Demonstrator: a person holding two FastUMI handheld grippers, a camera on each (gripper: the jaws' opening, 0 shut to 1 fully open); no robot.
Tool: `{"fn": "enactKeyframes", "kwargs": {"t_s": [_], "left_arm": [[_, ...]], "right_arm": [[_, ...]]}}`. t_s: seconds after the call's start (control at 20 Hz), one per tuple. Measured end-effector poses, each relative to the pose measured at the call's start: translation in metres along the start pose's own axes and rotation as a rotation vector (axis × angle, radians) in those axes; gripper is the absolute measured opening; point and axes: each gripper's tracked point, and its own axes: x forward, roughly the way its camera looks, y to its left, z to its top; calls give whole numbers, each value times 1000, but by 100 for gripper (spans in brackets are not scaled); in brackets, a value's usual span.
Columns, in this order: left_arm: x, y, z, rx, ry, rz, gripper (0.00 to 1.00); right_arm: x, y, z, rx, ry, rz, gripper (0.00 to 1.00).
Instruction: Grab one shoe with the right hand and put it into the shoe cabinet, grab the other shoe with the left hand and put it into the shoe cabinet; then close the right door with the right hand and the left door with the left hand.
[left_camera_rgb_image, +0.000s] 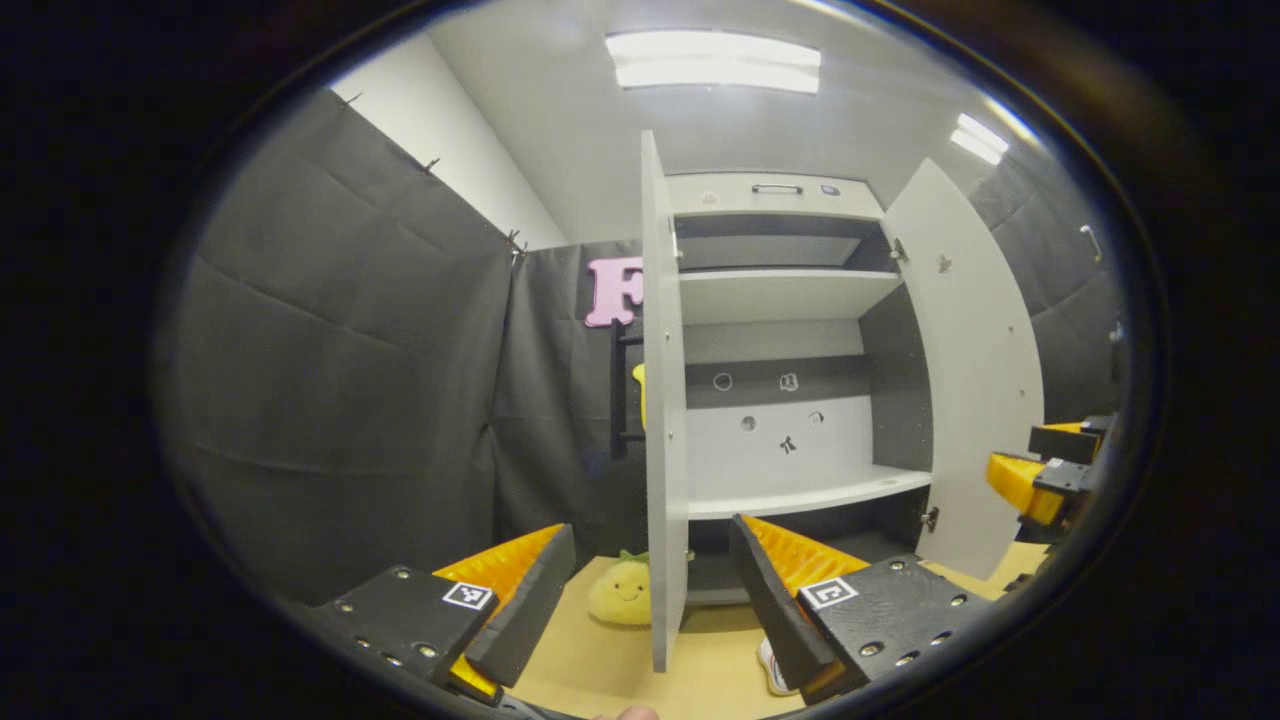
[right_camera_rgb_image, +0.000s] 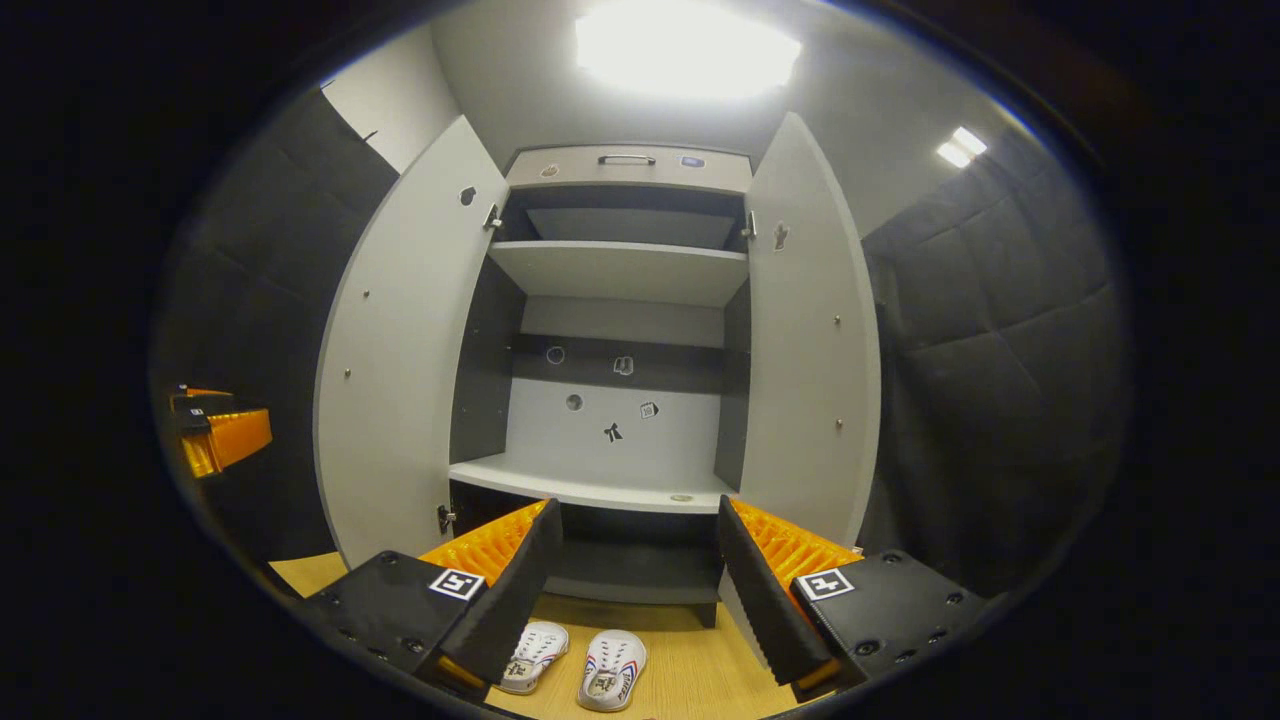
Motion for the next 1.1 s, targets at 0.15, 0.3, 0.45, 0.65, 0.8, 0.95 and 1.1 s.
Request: {"fn": "enactKeyframes", "kwargs": {"t_s": [0.15, 0.3, 0.45, 0.65, 0.8, 0.95, 1.1], "left_arm": [[-1, 3, -4, -6, 16, -3, 94], [2, 4, -9, 11, 23, 11, 99], [3, 10, -17, 22, 37, 48, 99], [12, 19, -19, 47, 50, 103, 99], [19, 24, -23, 60, 68, 141, 99], [26, 24, -33, 70, 97, 162, 100], [31, 22, -39, 82, 114, 171, 100]], "right_arm": [[22, 11, -27, 4, 80, 26, 98], [50, 18, -69, 20, 197, 49, 98], [78, 24, -117, 60, 318, 72, 98], [102, 31, -188, 67, 472, 112, 97], [108, 41, -242, 57, 603, 155, 97], [105, 49, -289, 66, 730, 189, 98], [98, 57, -323, 73, 836, 216, 89]]}}
